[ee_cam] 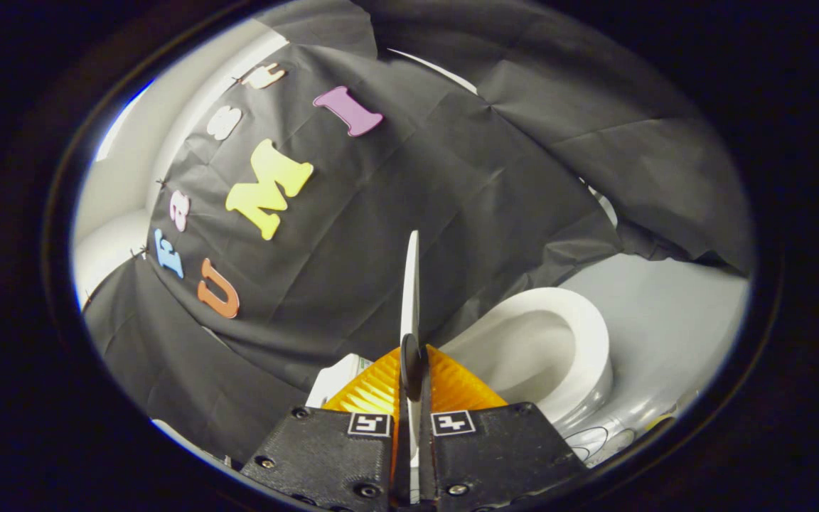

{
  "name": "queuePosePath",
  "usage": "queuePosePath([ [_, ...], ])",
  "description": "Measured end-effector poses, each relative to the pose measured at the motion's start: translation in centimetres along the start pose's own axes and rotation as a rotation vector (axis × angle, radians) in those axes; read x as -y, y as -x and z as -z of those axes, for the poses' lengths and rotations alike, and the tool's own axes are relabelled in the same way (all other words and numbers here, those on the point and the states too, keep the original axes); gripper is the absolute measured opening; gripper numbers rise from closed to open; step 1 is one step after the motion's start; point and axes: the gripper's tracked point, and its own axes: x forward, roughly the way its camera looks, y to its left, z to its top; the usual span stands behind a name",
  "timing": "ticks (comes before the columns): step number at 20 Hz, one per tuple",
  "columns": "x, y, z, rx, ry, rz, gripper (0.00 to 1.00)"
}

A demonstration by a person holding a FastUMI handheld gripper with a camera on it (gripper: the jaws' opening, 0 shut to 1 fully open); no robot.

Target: Open the toilet lid.

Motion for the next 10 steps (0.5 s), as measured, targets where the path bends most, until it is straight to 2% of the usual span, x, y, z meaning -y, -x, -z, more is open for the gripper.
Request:
queuePosePath([
  [10,-4.4,-0.2,0.5,-0.001,0.069,-0.017,0.08],
])
